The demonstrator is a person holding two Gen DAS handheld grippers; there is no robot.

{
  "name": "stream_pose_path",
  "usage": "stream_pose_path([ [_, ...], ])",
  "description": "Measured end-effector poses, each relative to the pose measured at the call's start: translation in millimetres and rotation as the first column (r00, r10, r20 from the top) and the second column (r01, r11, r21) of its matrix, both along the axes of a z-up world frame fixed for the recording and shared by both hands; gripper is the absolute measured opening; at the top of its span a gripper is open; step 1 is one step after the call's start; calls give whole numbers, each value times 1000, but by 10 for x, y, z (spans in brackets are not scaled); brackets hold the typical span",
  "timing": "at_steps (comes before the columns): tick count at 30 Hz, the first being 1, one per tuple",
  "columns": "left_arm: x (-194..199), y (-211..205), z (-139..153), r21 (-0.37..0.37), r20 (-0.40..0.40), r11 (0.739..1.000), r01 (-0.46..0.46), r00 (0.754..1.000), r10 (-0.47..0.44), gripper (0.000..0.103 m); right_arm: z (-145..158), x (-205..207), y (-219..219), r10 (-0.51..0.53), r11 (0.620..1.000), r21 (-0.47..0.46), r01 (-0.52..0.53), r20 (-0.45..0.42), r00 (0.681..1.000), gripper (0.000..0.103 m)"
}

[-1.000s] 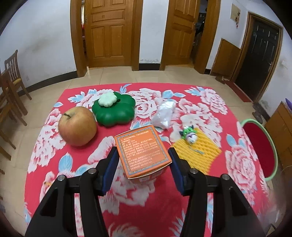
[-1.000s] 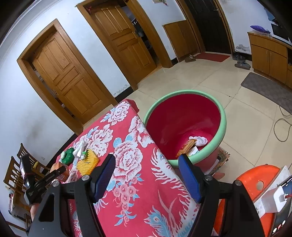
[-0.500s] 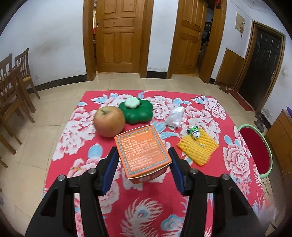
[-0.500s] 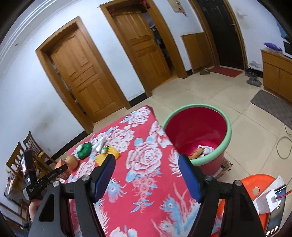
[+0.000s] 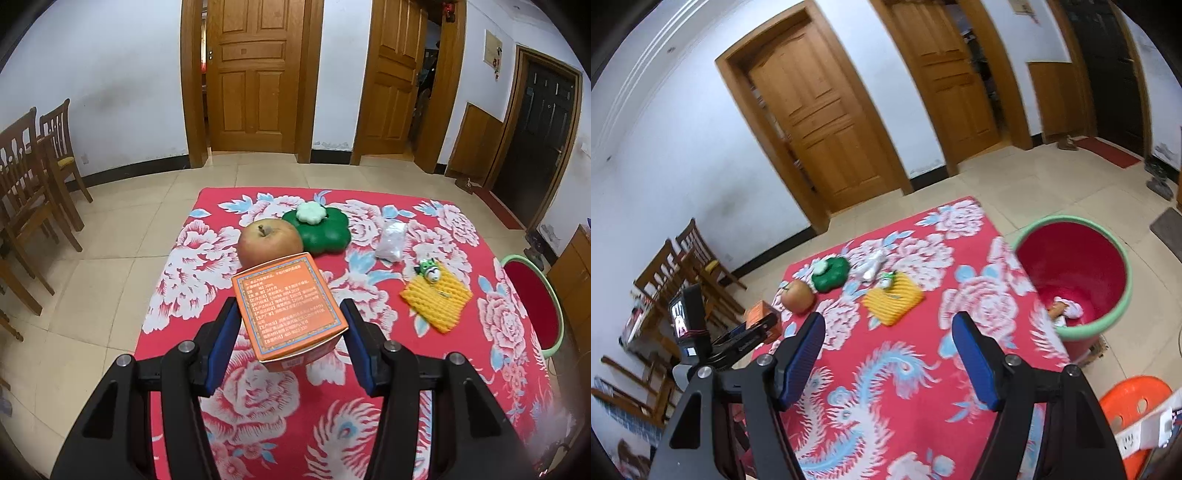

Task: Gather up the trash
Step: 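Grasp the green figurine with the right tool while the left tool holds the orange box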

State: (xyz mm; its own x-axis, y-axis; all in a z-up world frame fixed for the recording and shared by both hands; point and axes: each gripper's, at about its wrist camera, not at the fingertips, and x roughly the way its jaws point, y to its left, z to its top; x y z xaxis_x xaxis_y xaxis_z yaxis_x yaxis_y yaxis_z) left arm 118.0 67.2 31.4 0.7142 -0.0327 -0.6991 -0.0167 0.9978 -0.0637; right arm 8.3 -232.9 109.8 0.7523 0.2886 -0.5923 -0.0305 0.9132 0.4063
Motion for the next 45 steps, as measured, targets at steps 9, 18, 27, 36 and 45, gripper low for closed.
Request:
stream_pose_path([
  [9, 256, 158, -246, -27, -33, 999, -33, 999, 32, 55, -130, 619, 449, 63, 997, -45, -65, -44, 997, 73],
  [18, 322, 282, -454, -21, -9, 996, -90, 996, 90, 55, -684, 1431, 727, 110, 988, -90, -126, -157, 981, 37],
  [27, 350, 324, -592, -52, -22, 995, -80, 997, 79, 56, -1156, 1919, 766, 62, 990, -109, -89, -226, 972, 34],
  [36, 336, 285, -610, -77, -27, 996, -54, 998, 52, 56, -1363, 2145, 868, 31, 975, -204, -84, -249, 968, 32],
  [45, 335, 290, -622, -80, -32, 995, -54, 998, 52, 56, -1349, 2116, 818, 54, 982, -165, -93, -226, 973, 23],
])
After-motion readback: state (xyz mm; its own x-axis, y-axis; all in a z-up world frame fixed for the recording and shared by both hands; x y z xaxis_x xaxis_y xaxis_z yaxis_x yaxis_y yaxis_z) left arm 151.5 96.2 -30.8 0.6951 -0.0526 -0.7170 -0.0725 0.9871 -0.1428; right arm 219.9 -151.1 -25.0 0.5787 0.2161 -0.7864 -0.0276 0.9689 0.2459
